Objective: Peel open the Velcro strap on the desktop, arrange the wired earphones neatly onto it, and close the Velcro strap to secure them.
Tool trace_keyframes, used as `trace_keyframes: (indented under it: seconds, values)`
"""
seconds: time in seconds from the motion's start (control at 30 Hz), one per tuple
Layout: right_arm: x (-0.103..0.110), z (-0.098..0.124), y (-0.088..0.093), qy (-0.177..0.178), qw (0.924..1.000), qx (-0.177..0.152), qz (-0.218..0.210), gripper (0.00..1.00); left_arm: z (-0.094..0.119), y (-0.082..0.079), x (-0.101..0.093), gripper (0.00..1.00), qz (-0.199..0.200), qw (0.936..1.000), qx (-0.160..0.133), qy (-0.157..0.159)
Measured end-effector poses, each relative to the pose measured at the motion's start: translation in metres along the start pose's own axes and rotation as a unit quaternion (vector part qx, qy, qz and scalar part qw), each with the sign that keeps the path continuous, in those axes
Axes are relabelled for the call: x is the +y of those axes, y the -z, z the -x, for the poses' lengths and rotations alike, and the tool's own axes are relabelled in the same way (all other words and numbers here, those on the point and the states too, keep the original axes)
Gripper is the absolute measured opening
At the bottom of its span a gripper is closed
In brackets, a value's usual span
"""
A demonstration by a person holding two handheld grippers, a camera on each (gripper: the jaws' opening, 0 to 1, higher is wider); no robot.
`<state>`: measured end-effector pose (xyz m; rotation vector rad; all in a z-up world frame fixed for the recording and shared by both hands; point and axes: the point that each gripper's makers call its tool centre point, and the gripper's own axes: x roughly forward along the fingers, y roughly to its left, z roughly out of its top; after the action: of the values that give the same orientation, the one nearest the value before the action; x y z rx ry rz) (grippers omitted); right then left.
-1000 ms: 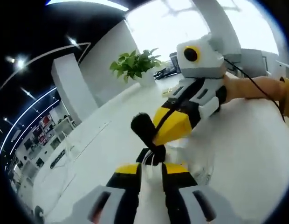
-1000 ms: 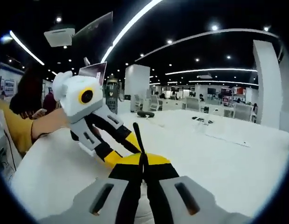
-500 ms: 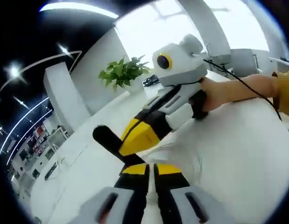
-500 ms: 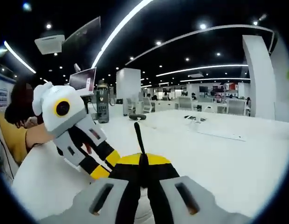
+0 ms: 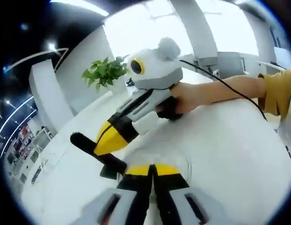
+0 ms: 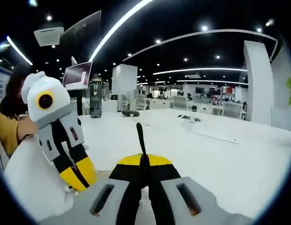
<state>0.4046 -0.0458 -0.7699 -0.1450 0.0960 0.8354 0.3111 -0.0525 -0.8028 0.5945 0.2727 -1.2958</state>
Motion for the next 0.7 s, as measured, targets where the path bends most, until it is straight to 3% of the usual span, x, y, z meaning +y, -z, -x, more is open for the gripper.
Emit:
trace_keyframes:
  seconds: [0.2,0.37,0.43,0.6,0.7]
  values:
    - [-0.004,-0.008,0.012,0.006,0.9994,0.026,0.019,0.04,0.002,0.003,0.001,0.05,0.018,0.9996,-0.003,0.022]
    - [-0.002,-0.014,0.028,-0.003,0.9962,0.070,0.051,0.04,0.003,0.004,-0.001,0.05,0.017,0.9994,-0.002,0.030]
    - [-0.006,-0.016,0.027,-0.003,0.9968,0.067,0.042,0.04,0.003,0.004,0.000,0.05,0.014,0.9995,0.000,0.029]
    - [-0.007,-0.018,0.031,0.003,0.9943,0.077,0.073,0.04,0.004,0.006,0.000,0.05,0.018,0.9993,0.000,0.032]
    - [-0.011,-0.018,0.031,0.010,0.9944,0.077,0.071,0.04,0.004,0.007,-0.001,0.05,0.025,0.9991,-0.002,0.033]
